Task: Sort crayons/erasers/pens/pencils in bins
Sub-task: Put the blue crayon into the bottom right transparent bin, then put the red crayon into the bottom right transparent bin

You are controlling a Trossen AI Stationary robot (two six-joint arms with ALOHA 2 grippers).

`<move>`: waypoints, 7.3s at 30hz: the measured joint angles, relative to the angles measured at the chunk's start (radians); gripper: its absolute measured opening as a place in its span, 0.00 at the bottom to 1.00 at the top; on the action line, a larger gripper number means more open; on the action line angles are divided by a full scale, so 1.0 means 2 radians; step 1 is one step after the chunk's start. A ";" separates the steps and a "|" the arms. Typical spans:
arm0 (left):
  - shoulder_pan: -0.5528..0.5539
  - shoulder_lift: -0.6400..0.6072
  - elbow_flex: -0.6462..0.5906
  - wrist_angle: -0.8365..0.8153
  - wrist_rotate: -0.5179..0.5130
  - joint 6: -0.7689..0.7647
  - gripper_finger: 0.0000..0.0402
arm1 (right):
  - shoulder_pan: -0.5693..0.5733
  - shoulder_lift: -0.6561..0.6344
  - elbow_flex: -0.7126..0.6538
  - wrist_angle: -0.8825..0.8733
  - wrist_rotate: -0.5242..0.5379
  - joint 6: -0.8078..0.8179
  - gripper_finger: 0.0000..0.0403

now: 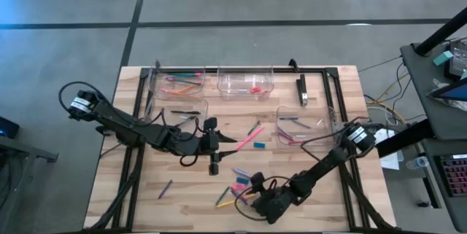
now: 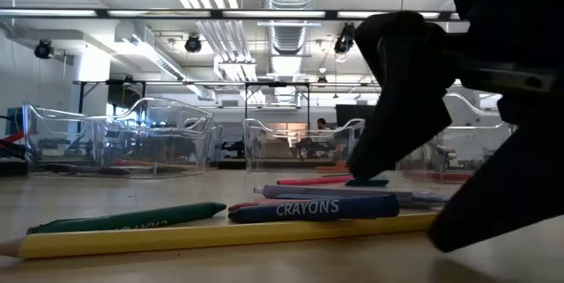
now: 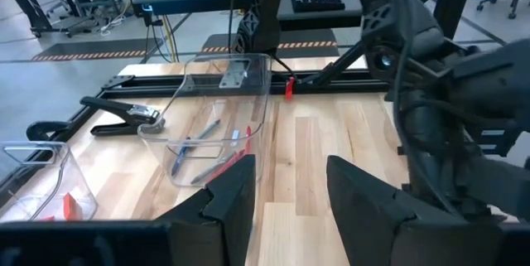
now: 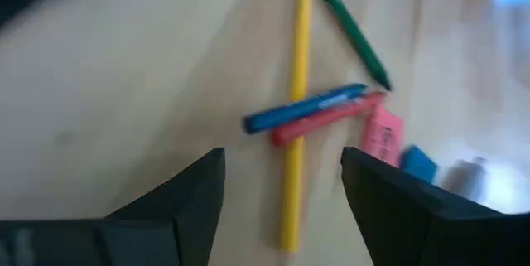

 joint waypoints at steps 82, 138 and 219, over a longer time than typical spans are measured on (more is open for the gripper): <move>0.002 0.001 -0.005 0.004 -0.002 0.000 0.33 | 0.017 0.053 0.065 -0.075 0.091 -0.011 0.13; 0.002 0.001 -0.006 0.004 -0.002 0.000 0.33 | 0.071 -0.445 -0.253 -0.158 0.358 0.189 0.08; 0.023 0.062 0.001 0.083 0.003 0.026 0.33 | 0.021 -0.319 -0.246 -0.213 0.104 0.321 0.48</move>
